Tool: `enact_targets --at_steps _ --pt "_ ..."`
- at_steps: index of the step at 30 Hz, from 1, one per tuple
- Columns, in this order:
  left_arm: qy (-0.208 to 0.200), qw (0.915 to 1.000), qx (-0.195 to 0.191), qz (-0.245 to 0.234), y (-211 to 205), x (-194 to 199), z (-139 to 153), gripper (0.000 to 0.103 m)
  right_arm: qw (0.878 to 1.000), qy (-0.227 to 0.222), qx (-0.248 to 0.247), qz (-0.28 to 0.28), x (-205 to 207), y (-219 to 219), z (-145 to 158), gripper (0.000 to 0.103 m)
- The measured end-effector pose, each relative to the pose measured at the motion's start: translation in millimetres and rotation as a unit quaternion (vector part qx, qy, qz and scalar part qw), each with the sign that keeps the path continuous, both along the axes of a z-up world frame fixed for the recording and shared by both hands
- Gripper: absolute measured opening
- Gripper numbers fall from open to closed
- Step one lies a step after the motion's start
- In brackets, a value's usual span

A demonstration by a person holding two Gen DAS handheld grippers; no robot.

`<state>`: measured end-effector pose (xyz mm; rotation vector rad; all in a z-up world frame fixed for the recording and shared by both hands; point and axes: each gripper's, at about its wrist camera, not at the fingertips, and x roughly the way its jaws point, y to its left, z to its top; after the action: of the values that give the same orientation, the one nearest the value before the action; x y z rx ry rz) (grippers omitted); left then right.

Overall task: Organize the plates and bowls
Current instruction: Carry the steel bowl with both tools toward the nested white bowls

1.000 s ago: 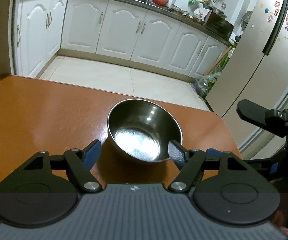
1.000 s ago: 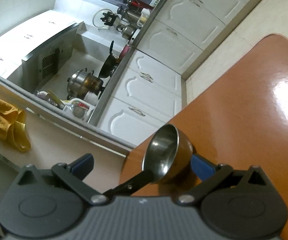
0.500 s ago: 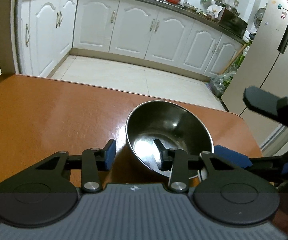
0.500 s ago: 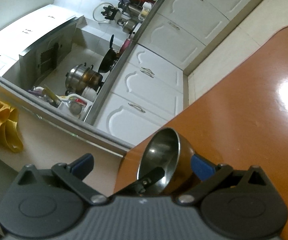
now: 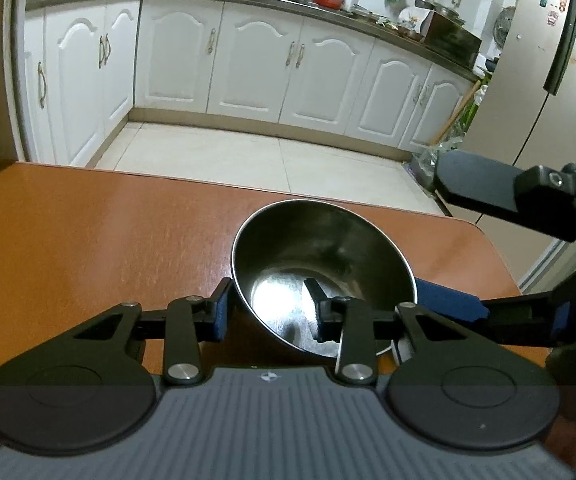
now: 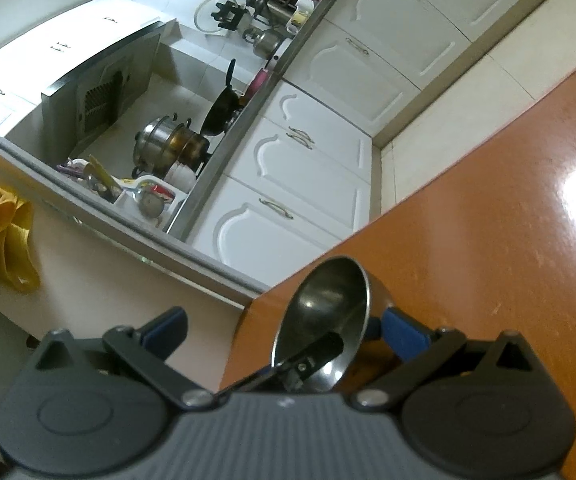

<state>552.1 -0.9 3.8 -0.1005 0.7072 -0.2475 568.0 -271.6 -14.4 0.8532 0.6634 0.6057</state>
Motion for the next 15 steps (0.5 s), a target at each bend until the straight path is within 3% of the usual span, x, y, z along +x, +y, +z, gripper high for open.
enact_targets --at_steps 6,15 --pt "-0.017 0.9996 0.02 -0.009 -6 -9 6 0.041 1.0 -0.004 -0.008 0.005 -7 2 4 0.103" --pt "-0.02 0.9994 0.013 -0.025 -8 -28 13 0.041 1.0 -0.001 0.001 0.005 -32 -7 8 0.103"
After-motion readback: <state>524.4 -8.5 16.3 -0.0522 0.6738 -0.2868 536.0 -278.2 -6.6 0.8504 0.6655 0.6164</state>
